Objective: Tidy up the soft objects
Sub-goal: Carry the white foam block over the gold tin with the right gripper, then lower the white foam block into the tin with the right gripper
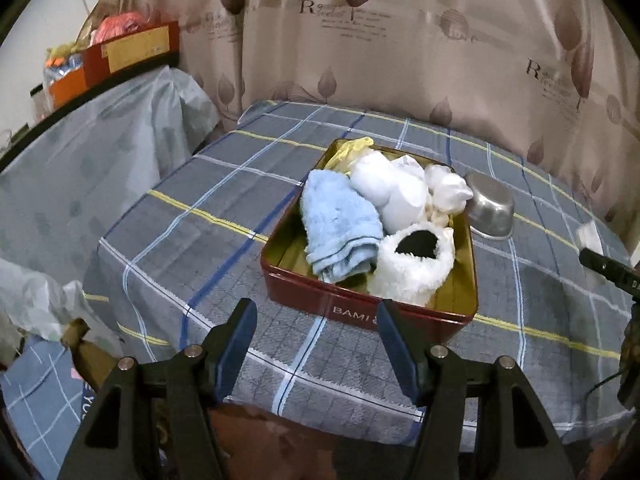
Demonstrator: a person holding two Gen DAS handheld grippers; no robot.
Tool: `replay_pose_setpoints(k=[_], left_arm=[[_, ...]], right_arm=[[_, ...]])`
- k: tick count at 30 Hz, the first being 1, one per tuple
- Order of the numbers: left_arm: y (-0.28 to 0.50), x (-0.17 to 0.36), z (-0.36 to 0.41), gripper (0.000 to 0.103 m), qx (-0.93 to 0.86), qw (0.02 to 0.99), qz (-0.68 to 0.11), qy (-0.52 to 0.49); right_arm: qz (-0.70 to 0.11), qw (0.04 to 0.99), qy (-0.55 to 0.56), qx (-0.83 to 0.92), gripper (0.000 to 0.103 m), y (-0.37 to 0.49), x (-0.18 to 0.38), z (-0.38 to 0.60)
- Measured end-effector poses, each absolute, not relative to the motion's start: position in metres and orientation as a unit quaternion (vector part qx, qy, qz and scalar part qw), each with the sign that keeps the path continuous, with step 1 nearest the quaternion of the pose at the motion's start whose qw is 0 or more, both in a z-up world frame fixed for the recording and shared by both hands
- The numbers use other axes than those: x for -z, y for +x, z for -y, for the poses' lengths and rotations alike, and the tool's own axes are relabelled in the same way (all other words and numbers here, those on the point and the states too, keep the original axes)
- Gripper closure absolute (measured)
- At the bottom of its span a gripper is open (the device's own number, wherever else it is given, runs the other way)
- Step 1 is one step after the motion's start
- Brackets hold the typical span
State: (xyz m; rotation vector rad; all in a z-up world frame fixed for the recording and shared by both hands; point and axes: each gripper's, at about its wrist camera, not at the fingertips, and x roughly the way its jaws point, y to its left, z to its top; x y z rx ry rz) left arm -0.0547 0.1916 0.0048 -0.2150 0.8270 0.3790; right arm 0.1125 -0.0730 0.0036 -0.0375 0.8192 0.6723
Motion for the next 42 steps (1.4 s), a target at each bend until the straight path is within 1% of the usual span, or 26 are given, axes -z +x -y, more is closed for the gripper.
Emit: replay_pose_setpoints(k=[6,13,16,21,27,34,42], left_arm=[[-0.055,-0.007,-0.195,0.039,-0.19,0.891,-0.4,-0.102],[-0.054,-0.014,-0.199,0.039,-0.217,0.885,-0.403,-0.092],[-0.053,-0.014,-0.201,0.038,-0.213,0.884,-0.405,-0.094],[-0.05,-0.013,-0.201,0.038,-0.206,0.885,-0.407,-0.095],[-0.047,-0.012,-0.199,0.038,-0.206,0.885,-0.409,-0.077],[-0.041,-0.001,-0.205,0.038,-0.203,0.873,-0.435,-0.088],[-0.038,0.007,-0.208,0.038,-0.196,0.862,-0.457,-0.097]], right_arm=[[-0.383,0.837,-0.025,-0.389,0.033,0.118,-0.032,-0.014],[-0.41,0.815,-0.035,-0.408,0.033,0.152,-0.025,-0.104],[-0.427,0.807,-0.025,-0.408,0.033,0.166,-0.015,-0.122],[-0.433,0.808,-0.021,-0.398,0.032,0.182,-0.003,-0.14],[-0.451,0.805,-0.035,-0.384,0.032,0.197,0.01,-0.161],[-0.47,0.794,-0.08,-0.377,0.032,0.193,0.028,-0.191],[-0.481,0.787,-0.09,-0.375,0.031,0.188,0.045,-0.196]])
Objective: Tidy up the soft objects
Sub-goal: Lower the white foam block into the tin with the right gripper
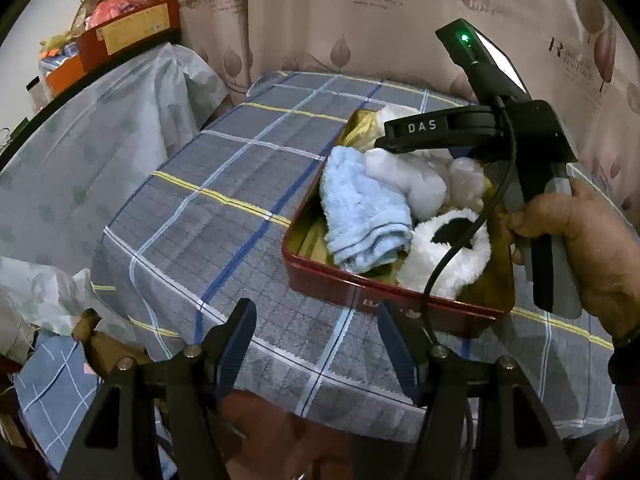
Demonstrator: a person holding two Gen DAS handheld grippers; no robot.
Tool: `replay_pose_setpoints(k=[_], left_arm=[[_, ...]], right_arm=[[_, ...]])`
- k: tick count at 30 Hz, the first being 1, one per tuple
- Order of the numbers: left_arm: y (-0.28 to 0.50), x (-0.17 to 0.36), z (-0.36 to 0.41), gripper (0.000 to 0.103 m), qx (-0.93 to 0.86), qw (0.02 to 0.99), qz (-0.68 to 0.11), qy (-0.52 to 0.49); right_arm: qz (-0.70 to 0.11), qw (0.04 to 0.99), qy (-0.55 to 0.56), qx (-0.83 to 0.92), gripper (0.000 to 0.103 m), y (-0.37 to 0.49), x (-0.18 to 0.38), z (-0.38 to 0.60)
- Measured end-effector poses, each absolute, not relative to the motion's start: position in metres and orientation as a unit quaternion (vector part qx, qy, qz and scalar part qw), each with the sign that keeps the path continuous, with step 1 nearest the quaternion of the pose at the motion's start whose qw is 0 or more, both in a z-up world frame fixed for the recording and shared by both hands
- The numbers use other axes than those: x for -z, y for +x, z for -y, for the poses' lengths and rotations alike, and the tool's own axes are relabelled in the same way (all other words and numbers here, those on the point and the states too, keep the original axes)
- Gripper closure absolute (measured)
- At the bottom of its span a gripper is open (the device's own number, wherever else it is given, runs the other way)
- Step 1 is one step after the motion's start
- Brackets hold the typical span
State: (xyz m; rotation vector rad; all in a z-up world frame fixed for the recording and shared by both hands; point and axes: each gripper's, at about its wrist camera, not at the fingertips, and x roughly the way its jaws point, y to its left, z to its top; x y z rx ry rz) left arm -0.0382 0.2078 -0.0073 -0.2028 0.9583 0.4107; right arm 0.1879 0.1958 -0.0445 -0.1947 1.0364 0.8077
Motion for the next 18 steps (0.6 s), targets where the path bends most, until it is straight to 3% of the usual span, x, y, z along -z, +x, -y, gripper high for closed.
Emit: replay_pose_setpoints(k=[18], left_arm=[[-0.038,0.006,-0.205,0.038,-0.196,0.864,-0.456,-0.087]], right_arm=[[-0.385,0.838,-0.079,-0.378,0.021,0.155,0.005,-0.162]])
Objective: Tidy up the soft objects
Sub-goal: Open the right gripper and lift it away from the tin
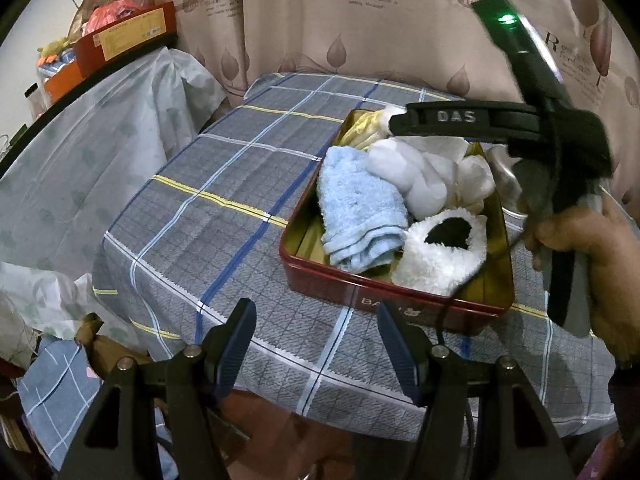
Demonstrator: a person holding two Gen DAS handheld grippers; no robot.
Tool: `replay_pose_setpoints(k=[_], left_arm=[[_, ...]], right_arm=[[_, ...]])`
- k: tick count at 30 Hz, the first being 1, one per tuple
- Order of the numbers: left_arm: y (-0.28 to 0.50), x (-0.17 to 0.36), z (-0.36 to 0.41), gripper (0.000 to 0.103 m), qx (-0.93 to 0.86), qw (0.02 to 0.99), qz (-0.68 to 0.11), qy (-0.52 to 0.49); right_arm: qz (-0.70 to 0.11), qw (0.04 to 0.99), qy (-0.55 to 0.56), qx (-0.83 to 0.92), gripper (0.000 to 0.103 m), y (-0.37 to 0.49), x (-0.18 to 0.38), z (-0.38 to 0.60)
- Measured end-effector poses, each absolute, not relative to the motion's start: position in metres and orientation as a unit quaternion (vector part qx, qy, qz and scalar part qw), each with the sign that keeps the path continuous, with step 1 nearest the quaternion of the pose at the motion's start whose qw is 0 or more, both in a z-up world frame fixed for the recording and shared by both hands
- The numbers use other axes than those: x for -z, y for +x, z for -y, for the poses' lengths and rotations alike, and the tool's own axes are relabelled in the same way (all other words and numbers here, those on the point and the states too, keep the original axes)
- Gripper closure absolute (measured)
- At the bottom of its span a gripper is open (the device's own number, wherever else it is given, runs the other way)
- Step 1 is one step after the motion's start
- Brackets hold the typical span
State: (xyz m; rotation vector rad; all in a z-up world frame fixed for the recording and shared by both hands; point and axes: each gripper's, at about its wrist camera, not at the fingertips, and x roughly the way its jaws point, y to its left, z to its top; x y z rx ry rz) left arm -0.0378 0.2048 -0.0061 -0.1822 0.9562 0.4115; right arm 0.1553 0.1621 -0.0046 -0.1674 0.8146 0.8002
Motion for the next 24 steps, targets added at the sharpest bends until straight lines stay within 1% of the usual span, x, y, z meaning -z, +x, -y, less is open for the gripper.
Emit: replay_pose_setpoints(k=[1,2,4,7,10,18,20,24], left_arm=[[-0.038,0.006,-0.205,0.038,-0.196,0.864,-0.456,-0.087],[-0.038,0.006,-0.205,0.038,-0.196,0.864,-0.456,-0.088],[-0.039,0.006,-0.206,0.038,-0.195,0.864,-0.456,-0.09],[-0.039,0.006,-0.206,0.038,-0.197,0.866,-0.452,-0.089],[-0.039,0.003,-0.207,0.038,-0.195,0.87,-0.442,-0.096],[-0.043,-0.006,-0.204,0.038,-0.201,0.881,-0.42,-0.087],[-0.044,-0.007,-0.203,0.038,-0.204,0.883,-0.415,-0.082],[-0.049,-0.015,-0.2,0.038,-0.199,0.895,-0.391,-0.082]], right_arm=[[-0.373,0.843,-0.073,-0.382,0.02,0.148,0.001,-0.156],[-0.367,0.844,-0.069,-0.385,0.014,0.144,-0.002,-0.154],[-0.353,0.847,-0.067,-0.392,0.01,0.133,-0.006,-0.147],[-0.336,0.854,-0.078,-0.39,0.01,0.119,-0.01,-0.14],[-0.319,0.858,-0.057,-0.398,0.01,0.102,-0.018,-0.123],[-0.265,0.886,-0.048,-0.377,0.009,0.029,-0.025,-0.076],[-0.245,0.904,-0.056,-0.347,0.004,0.01,-0.025,-0.067],[-0.214,0.926,-0.066,-0.303,0.002,-0.013,-0.029,-0.056]])
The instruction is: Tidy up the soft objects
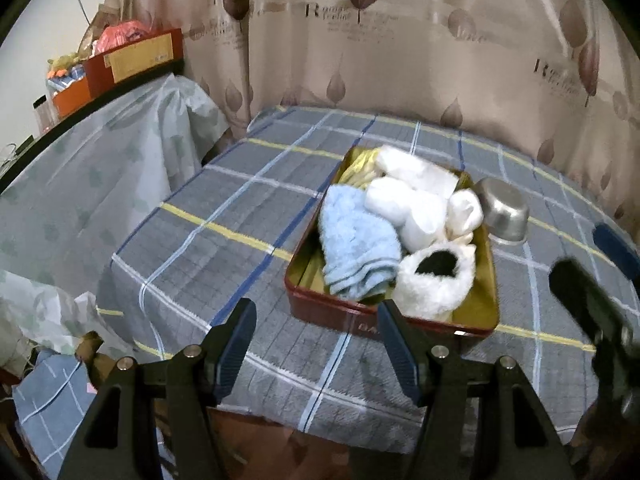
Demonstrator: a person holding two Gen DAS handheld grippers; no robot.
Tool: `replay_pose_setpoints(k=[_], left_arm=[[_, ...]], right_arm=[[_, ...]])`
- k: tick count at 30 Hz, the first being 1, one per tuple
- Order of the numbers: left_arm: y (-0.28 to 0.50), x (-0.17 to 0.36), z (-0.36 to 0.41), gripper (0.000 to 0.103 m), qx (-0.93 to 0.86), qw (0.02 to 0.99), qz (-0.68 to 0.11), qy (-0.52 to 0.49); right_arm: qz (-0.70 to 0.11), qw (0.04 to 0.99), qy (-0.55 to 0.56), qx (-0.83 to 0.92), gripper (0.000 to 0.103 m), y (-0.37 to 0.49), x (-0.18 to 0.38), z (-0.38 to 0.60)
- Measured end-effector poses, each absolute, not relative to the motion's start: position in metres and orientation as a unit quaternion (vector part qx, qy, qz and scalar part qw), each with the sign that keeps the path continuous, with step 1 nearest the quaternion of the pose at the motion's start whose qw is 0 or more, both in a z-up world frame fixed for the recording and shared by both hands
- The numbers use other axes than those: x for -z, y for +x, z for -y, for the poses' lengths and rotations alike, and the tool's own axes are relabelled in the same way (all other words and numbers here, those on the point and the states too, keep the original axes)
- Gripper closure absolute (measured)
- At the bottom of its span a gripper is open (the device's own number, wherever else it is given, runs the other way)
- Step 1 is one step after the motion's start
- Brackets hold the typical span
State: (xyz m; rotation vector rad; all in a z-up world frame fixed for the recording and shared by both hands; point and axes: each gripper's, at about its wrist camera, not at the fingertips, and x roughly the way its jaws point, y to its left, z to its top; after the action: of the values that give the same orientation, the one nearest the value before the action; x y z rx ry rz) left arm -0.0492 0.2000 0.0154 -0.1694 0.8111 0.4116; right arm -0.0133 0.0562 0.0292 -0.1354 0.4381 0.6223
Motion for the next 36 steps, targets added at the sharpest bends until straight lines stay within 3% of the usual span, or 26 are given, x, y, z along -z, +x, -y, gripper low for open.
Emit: replay_pose_setpoints(k=[10,36], left_arm=[[-0.074,-0.041,-0.192,0.038,-0.203,0.935,-0.279,-0.085],[-0.074,-0.041,-0.184,0.038,-0.186,0.931,-0.308,-0.067]], right_arm=[[-0.14,0.965,-0.099,-0.197,0.001,-0.05,-0.054,-0.05],[-0.179,0.955,-0.108,-0.209,0.001,-0.054,-0.045,-0.051]])
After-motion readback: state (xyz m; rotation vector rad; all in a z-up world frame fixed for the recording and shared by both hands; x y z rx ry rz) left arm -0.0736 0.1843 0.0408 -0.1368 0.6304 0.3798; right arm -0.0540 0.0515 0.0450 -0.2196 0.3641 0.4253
